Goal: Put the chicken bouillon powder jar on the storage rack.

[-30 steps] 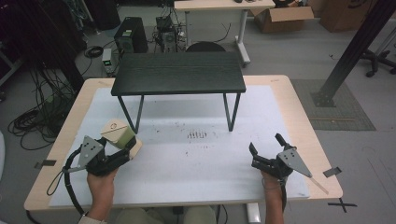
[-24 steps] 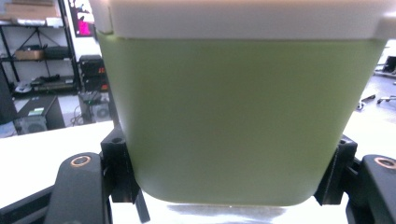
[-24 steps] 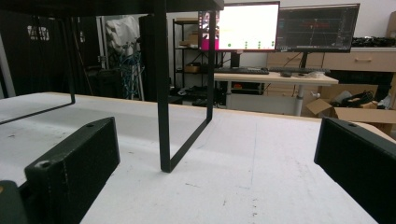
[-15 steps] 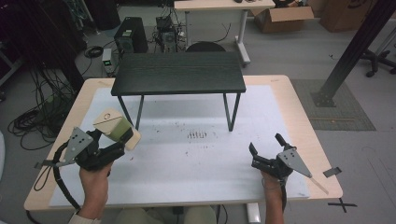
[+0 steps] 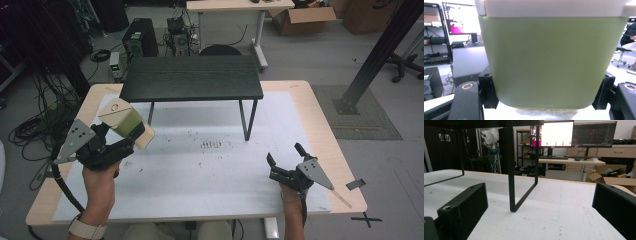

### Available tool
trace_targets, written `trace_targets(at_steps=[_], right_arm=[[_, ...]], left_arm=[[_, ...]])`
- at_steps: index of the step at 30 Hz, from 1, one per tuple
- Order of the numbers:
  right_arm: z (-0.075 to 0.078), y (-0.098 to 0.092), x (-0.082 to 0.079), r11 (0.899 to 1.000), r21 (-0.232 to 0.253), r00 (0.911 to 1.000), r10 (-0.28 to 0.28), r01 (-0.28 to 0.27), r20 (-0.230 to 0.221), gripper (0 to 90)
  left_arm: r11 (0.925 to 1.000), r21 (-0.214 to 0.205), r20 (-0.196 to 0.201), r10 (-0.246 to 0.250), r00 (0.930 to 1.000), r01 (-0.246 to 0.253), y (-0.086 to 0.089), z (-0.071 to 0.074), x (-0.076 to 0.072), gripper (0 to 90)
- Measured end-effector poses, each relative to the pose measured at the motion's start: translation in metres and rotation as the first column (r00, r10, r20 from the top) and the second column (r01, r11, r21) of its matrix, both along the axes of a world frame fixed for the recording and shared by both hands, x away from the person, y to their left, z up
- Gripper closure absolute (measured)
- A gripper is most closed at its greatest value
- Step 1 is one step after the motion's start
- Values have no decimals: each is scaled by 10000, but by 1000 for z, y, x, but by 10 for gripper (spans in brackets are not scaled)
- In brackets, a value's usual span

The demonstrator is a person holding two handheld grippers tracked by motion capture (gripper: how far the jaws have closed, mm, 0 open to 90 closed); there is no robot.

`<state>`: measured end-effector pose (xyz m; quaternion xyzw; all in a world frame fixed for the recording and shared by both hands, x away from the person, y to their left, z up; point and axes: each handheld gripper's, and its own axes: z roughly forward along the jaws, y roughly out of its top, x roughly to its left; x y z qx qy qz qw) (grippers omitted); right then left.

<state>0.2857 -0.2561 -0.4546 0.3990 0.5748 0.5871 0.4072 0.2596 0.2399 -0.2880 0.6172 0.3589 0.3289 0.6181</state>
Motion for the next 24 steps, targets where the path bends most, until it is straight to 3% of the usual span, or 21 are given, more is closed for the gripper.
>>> trace_targets(at_steps=[12,24], right_arm=[[0,0,0,10000,9,10000,-11,11,-16,0],[0,0,0,10000,23,10000,-4,4,-11,0]], left_arm=[[9986,-25,282,-532,9982,532,-15,30,10,291],[9952,-98,338,-968,9947,972,-37,54,32,292]])
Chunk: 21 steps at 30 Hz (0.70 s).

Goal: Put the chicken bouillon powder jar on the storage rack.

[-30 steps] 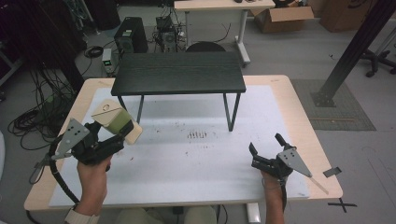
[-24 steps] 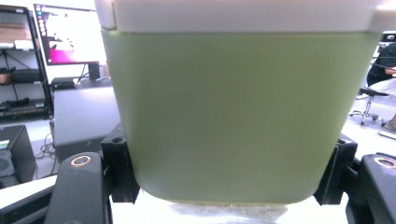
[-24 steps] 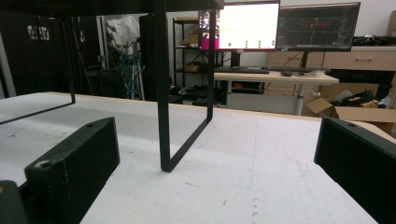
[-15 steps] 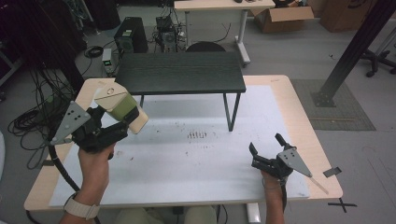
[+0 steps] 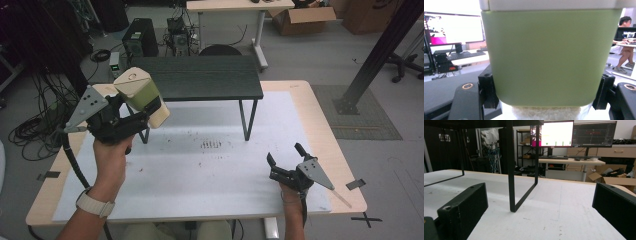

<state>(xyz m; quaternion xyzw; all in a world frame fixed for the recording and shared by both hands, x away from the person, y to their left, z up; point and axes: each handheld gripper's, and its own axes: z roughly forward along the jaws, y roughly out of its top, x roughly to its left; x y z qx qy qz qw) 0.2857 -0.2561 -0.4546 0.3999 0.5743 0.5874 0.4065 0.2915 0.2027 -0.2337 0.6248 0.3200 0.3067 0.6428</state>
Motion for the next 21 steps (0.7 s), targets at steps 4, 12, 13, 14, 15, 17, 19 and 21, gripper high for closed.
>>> trace_targets(at_steps=[4,12,13,14,15,17,19,21], right_arm=[[0,0,0,10000,-24,10000,1,-1,18,0],[0,0,0,10000,2,10000,-1,1,22,0],[0,0,0,10000,-2,10000,-1,1,21,0],[0,0,0,10000,4,10000,0,0,12,0],[0,0,0,10000,16,10000,-2,2,13,0],[0,0,0,10000,37,10000,1,-1,-13,0],[0,0,0,10000,40,10000,1,-1,-15,0],[0,0,0,10000,41,10000,4,-4,-7,0]], left_arm=[[9999,-144,64,-71,10000,72,-6,5,9,292],[9997,-170,78,-188,9998,189,-16,15,25,292],[9996,-181,80,-194,9998,195,-18,16,28,292],[9996,-182,78,-200,9998,201,-19,17,30,293],[9996,-192,76,-194,9998,195,-21,19,34,293],[9993,-289,32,-238,9997,238,-24,21,39,293],[9990,-366,20,-267,9996,267,-28,22,45,293],[9989,-375,22,-285,9996,286,-32,23,49,293]])
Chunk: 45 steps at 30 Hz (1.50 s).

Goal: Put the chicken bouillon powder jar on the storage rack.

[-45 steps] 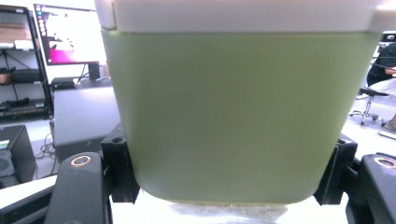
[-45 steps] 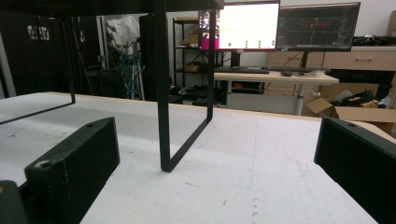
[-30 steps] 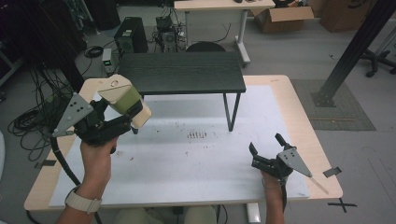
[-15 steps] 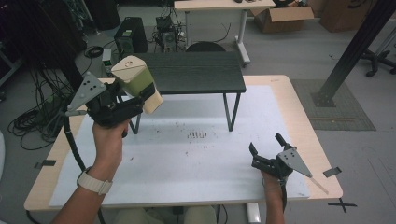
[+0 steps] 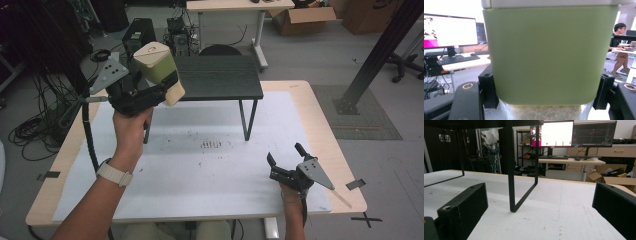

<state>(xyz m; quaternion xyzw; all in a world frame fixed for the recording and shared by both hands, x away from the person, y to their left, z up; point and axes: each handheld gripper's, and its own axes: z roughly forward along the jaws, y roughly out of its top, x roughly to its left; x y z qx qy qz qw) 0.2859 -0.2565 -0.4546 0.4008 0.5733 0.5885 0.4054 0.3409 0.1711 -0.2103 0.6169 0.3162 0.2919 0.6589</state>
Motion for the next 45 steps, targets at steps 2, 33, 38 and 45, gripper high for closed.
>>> trace_targets(at_steps=[2,33,38,45], right_arm=[[0,0,0,10000,1,10000,0,0,-9,0],[0,-1,0,10000,66,10000,67,-67,-23,0],[0,-1,0,9999,73,9999,114,-113,-28,0],[0,-1,0,9999,20,9999,139,-138,-31,0]], left_arm=[[10000,-30,-23,-55,10000,55,-5,1,6,293],[9909,1312,-1323,490,9900,-315,-81,-2,107,293],[9897,1382,-1576,594,9857,-375,-86,-8,118,293],[9810,1862,-1790,879,9799,-540,-95,-10,129,293]])
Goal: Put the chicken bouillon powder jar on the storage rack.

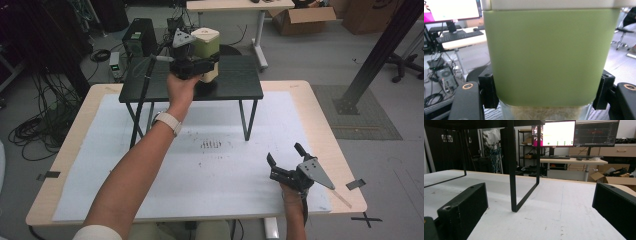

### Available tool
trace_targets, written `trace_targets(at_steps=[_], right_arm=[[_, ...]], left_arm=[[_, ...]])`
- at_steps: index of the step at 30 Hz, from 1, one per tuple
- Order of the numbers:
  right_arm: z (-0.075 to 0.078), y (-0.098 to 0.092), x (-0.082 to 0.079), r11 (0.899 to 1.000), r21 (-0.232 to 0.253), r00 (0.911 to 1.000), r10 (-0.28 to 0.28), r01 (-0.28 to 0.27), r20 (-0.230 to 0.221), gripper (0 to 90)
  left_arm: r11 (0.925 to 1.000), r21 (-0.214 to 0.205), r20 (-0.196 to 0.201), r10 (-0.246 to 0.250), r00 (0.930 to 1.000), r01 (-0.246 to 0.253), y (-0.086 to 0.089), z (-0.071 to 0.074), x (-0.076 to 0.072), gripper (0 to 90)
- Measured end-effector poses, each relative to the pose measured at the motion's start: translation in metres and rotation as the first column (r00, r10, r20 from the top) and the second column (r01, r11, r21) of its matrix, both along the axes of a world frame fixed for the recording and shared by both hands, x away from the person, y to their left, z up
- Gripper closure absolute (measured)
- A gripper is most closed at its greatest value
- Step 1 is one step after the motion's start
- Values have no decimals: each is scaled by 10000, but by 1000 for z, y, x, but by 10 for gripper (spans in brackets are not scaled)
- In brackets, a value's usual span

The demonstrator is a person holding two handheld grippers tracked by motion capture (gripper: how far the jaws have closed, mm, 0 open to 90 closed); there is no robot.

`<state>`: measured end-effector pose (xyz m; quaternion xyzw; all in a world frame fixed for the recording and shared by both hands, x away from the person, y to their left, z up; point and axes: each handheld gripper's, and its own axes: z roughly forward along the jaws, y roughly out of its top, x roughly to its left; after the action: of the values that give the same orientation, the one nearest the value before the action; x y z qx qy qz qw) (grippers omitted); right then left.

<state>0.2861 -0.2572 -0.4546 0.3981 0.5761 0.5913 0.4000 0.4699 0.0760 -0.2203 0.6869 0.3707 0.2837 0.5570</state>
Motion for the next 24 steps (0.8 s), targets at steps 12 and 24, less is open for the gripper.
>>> trace_targets(at_steps=[12,24], right_arm=[[0,0,0,10000,-10,10000,3,-3,17,0],[0,0,0,10000,-21,10000,-3,3,4,0]], left_arm=[[9987,479,-393,209,9990,-190,-8,-7,12,293],[9980,600,-467,218,9987,-190,-8,-7,10,292]])
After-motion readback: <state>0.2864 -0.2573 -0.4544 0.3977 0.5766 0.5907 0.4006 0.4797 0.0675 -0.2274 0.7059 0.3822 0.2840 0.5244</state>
